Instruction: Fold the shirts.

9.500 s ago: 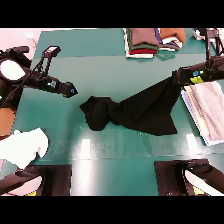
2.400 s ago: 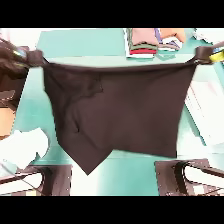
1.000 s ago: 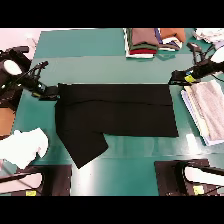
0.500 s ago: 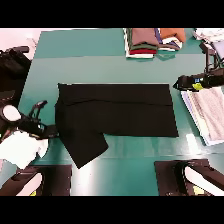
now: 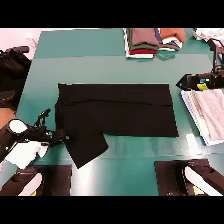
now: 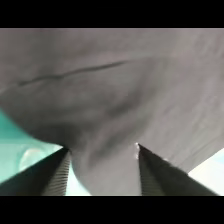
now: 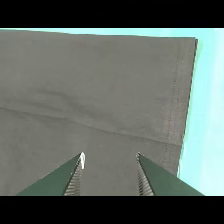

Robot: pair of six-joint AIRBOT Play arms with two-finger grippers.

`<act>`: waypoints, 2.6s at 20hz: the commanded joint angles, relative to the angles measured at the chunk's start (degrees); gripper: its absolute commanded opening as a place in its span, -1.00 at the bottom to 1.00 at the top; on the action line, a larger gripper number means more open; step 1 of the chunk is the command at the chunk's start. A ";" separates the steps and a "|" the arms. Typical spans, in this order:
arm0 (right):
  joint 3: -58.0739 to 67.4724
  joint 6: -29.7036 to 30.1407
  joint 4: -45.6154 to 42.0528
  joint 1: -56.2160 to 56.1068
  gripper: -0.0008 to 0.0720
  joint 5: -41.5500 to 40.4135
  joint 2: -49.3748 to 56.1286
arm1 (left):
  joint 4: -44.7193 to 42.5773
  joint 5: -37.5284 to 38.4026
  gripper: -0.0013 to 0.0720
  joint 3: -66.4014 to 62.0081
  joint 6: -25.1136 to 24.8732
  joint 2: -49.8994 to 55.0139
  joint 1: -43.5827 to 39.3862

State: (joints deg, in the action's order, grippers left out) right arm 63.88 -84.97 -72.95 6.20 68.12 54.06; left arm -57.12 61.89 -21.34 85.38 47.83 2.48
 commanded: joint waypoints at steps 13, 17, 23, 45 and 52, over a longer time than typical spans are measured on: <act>-34.53 6.71 4.31 33.94 0.54 11.21 -1.97 | 1.60 4.61 -0.89 -9.94 -7.52 -0.15 0.00; -37.05 8.13 12.20 31.39 0.34 6.29 4.15 | 1.60 4.13 -0.89 -9.94 -7.50 -0.15 0.00; -36.65 8.13 12.33 17.97 -0.77 0.33 4.66 | 0.15 6.14 -0.89 -10.19 -8.11 -0.15 0.00; -2.51 1.05 -7.58 4.17 -0.94 7.37 12.98 | -6.73 -2.78 -0.89 -29.99 -12.50 13.03 0.00; 10.88 0.20 -2.75 2.29 -0.93 7.26 28.13 | -6.69 -5.46 -0.89 -45.13 -12.39 31.71 0.00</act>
State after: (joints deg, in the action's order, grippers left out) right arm 69.91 -84.18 -78.87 8.99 75.79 76.73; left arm -63.83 58.02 -61.52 73.30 73.65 2.44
